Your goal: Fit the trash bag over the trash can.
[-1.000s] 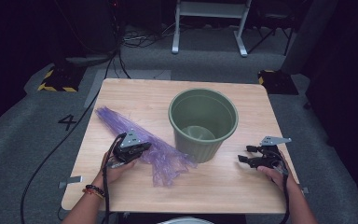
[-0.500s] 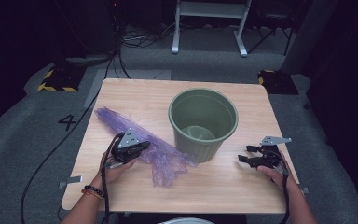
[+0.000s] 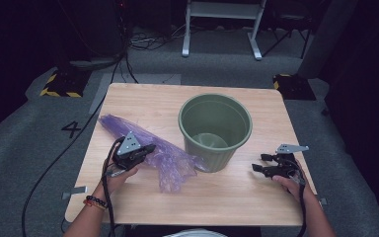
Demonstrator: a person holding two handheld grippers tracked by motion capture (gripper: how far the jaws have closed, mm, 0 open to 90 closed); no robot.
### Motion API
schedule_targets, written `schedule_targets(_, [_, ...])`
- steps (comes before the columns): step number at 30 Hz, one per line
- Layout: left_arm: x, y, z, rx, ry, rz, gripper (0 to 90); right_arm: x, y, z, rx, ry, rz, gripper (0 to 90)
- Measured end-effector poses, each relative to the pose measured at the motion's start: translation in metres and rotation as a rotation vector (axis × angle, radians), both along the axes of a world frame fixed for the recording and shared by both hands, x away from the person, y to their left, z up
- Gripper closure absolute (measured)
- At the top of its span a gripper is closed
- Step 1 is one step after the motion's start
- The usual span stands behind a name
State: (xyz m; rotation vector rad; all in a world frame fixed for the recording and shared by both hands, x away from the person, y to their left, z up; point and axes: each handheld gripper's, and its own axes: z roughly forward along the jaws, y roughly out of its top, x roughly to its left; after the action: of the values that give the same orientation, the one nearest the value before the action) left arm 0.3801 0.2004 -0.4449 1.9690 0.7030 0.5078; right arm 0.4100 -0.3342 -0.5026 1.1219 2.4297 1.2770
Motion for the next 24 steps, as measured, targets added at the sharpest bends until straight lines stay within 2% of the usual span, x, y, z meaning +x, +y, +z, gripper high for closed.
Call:
schedule_targets(5, [0.002,0.001,0.012,-0.026,-0.024,0.011,89.5,0.0,0.0,0.0,0.0,0.0,-0.002,28.8])
schedule_targets(14, [-0.002,0.007,0.047,-0.058,-0.108,0.035,89.5,-0.001,0.0,0.0,-0.004,-0.001,-0.008,28.8])
schedule_targets(21, [-0.003,0.014,0.069,-0.057,-0.146,0.057,89.6,0.0,0.0,0.0,-0.003,-0.001,-0.007,28.8])
schedule_targets(24, [0.0,0.017,0.08,-0.091,-0.157,0.061,89.6,0.0,0.0,0.0,-0.003,0.0,-0.003,28.8])
